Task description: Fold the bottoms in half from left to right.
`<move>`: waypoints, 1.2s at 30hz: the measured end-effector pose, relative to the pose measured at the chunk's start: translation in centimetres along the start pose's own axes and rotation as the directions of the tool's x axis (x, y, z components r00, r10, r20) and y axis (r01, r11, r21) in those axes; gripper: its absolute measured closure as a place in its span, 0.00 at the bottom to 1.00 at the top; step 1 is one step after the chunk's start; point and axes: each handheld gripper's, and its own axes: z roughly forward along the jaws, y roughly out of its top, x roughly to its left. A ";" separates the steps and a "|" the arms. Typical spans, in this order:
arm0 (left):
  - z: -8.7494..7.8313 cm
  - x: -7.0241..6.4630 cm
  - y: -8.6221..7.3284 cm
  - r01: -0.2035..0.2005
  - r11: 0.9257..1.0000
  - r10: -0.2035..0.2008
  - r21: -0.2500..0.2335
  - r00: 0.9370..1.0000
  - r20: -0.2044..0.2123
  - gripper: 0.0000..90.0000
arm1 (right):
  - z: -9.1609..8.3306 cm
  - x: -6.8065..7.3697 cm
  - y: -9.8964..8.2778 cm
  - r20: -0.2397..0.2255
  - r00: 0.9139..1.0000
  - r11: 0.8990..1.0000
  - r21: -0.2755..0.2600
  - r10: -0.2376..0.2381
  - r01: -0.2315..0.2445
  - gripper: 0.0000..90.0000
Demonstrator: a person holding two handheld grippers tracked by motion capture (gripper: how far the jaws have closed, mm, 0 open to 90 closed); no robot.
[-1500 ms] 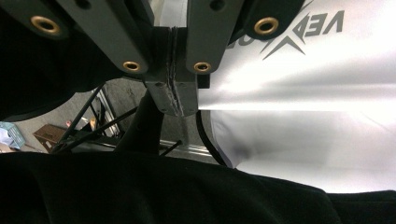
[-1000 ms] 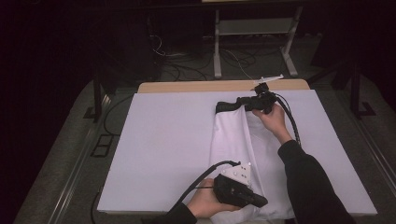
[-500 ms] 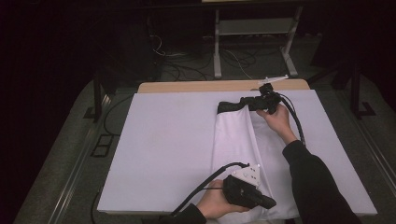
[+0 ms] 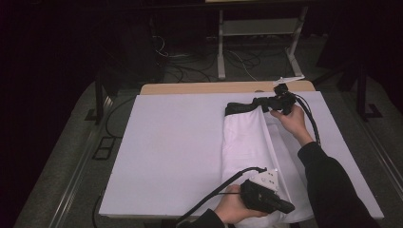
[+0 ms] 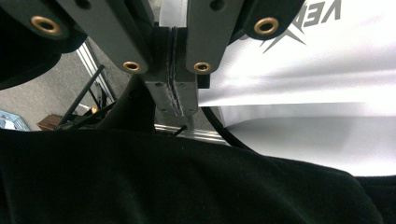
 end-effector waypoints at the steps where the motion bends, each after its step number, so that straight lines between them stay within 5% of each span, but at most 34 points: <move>1: 0.2 0.0 0.1 0.000 1.000 0.000 0.004 1.000 -0.001 0.97 | -0.2 -0.2 0.0 0.000 1.000 1.000 -0.001 0.000 0.000 0.95; 15: 2.9 1.1 0.5 -0.004 1.000 0.004 -0.012 1.000 0.011 0.97 | -2.4 -2.2 -0.9 0.011 1.000 0.999 -0.038 0.023 -0.022 0.95; 36: 6.1 3.1 0.1 0.049 0.999 -0.049 -0.007 0.998 0.032 0.97 | -2.0 -3.1 -1.9 0.029 1.000 1.000 -0.012 0.001 0.000 0.95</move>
